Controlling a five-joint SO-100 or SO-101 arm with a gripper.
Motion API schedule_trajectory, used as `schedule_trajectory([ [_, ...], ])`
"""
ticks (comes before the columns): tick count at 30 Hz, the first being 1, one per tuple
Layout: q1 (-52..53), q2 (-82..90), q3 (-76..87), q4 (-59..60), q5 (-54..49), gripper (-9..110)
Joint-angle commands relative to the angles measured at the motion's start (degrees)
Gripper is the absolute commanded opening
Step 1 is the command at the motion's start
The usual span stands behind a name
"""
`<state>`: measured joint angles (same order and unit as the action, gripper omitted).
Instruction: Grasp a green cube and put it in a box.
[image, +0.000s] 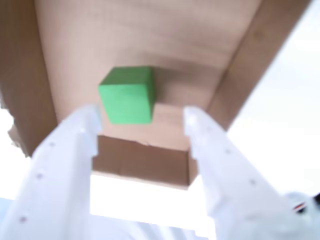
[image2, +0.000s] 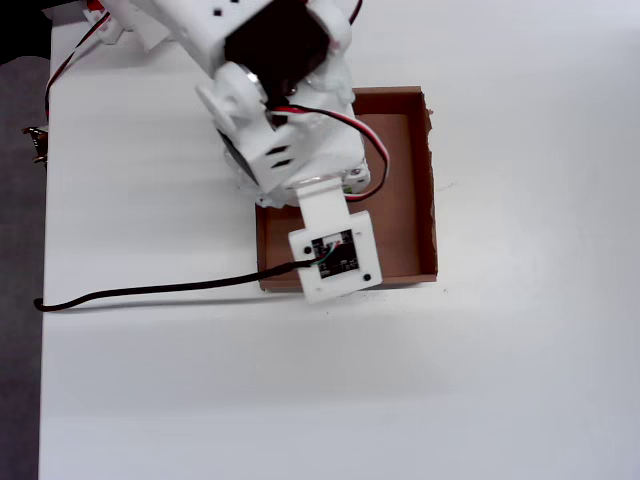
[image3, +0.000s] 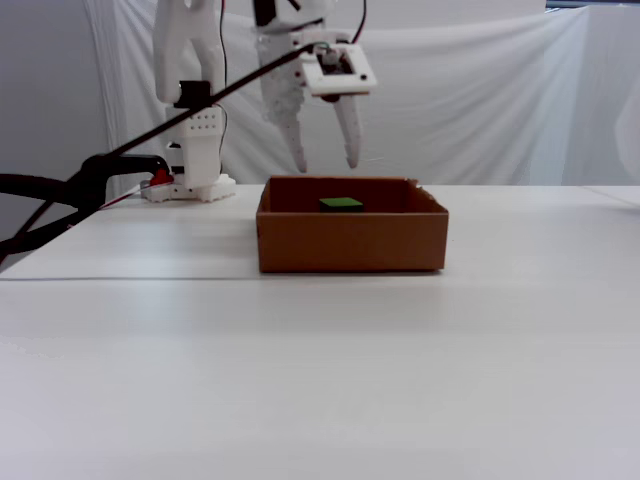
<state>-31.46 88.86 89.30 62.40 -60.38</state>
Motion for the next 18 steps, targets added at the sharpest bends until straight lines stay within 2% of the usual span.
schedule_trajectory([
  [1, 4.8, 9.7, 0.8, 2.0, 0.3, 22],
  [9, 24.5, 29.6, 15.2, 5.0, 0.4, 22],
  [12, 30.5, 37.5, 25.8, 4.6, 0.4, 22],
  [18, 35.5, 57.7, 51.5, 3.3, 0.5, 22],
])
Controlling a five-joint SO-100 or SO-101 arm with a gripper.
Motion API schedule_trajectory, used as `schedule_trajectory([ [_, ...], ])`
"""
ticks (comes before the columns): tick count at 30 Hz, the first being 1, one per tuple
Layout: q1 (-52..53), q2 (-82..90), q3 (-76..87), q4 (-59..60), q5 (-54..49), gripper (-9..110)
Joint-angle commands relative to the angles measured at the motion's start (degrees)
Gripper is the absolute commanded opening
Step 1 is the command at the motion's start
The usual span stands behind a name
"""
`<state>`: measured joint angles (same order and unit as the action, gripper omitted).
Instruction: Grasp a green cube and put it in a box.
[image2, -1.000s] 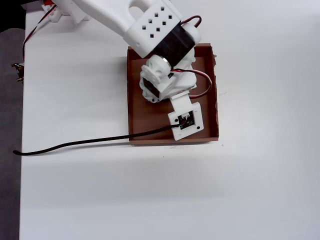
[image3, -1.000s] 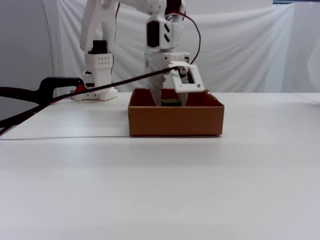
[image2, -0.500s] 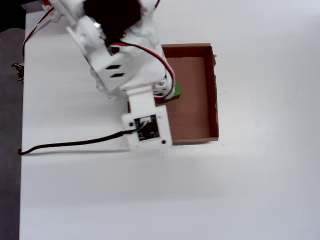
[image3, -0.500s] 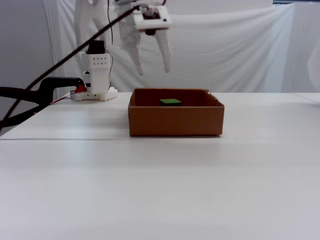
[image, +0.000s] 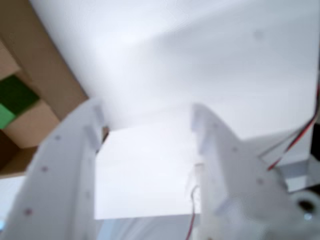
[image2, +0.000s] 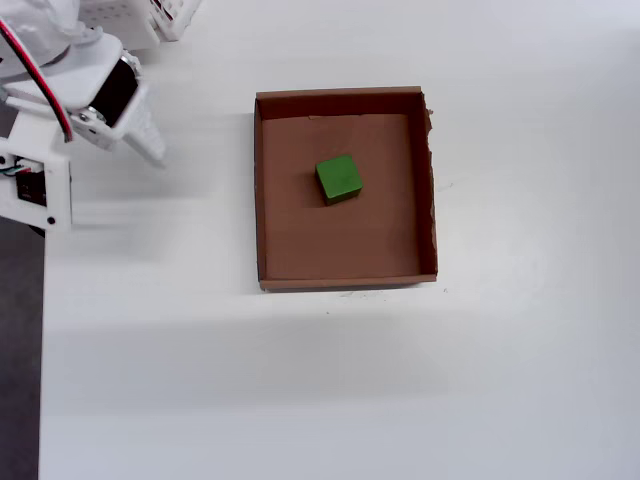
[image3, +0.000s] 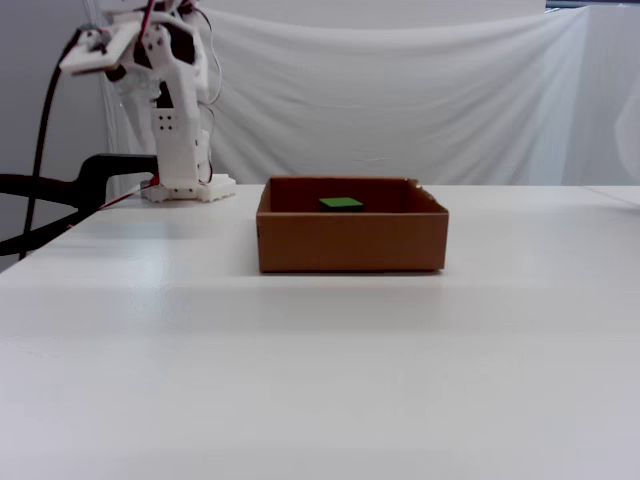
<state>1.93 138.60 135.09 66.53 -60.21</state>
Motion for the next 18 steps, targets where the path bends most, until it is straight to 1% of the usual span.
schedule_trajectory([
  [1, 2.7, 12.0, 9.8, -0.9, 0.4, 22],
  [5, 3.1, 28.8, 26.1, -5.3, 3.3, 22],
  [8, 3.4, 38.1, 34.8, -4.7, 3.5, 22],
  [13, 4.7, 43.9, 35.2, 2.4, 3.5, 22],
  [18, 4.4, 43.9, 35.2, 4.1, 3.6, 22],
])
